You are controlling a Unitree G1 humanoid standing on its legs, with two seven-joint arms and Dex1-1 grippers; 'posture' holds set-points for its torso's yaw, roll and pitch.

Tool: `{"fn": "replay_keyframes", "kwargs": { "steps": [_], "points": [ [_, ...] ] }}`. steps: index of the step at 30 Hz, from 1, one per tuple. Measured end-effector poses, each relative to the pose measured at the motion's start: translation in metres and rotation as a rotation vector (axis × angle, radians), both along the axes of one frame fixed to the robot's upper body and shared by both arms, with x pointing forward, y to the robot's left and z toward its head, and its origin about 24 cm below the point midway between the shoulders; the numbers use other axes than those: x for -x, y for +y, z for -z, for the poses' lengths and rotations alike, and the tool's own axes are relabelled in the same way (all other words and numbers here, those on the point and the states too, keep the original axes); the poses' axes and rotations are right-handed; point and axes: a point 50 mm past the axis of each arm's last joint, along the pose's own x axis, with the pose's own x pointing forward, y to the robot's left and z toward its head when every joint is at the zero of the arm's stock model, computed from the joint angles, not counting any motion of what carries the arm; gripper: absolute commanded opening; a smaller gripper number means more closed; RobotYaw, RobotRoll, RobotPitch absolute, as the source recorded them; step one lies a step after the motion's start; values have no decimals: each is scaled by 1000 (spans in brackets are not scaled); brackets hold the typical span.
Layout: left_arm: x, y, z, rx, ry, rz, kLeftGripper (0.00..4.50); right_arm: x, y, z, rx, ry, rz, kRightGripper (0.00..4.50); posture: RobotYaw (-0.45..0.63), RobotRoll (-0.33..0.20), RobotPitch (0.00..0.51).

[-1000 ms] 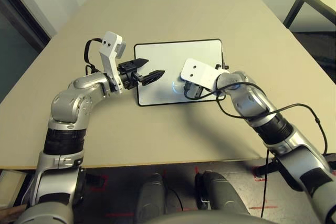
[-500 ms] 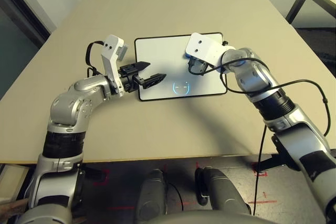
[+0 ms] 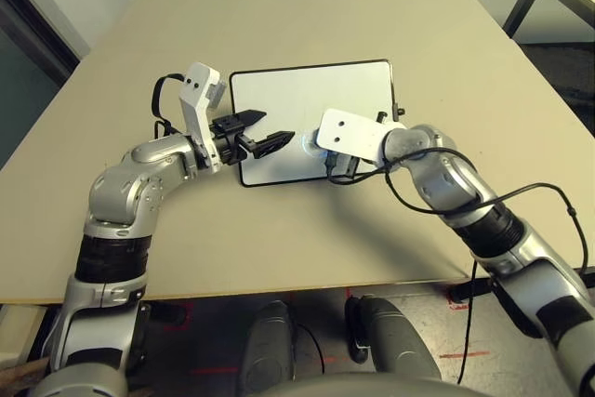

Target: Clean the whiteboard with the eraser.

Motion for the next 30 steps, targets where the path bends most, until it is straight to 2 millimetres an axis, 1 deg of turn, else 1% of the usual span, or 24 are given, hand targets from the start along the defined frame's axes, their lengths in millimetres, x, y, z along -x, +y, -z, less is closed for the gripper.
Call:
{"fn": "replay_keyframes", "kwargs": {
  "steps": [2, 4, 8, 12, 14, 16, 19, 22, 24, 27, 30],
  "points": [
    [1, -1, 0, 0, 0, -1, 4500, -9, -2, -11, -12, -34, 28, 156, -19, 0, 174],
    [1, -1, 1, 1, 3, -2, 4500, -15, -3, -15, -24, -51, 44, 156, -19, 0, 174],
    [1, -1, 2, 3, 9, -4, 4500, -16, -3, -16, -27, -61, 41, 155, -16, 0, 174],
    [1, -2, 2, 6, 10, -2, 4500, -7, -5, -8, -29, -54, 28, 155, -16, 0, 175],
    [1, -2, 2, 7, 10, -3, 4500, 2, -5, -2, -23, -33, 11, 154, -20, 0, 175],
    [1, -2, 2, 7, 10, -3, 4500, 12, -1, 7, -11, 1, -25, 153, -21, 0, 174],
    [1, -2, 3, 9, 10, -2, 4500, 16, 1, 9, -2, 17, -43, 153, -25, 0, 171],
    [1, -3, 3, 10, 10, -1, 4500, 10, 0, 6, 10, 17, -35, 152, -28, 0, 170],
    [1, -3, 2, 11, 10, 0, 4500, 1, -2, -4, 13, -10, -16, 151, -29, 0, 169],
    [1, -3, 3, 12, 10, 2, 4500, -15, -12, -19, -2, -59, 50, 151, -29, 0, 169],
    [1, -4, 3, 14, 10, 3, 4500, -22, -17, -23, -18, -78, 82, 150, -29, 0, 167]
  ]
}}
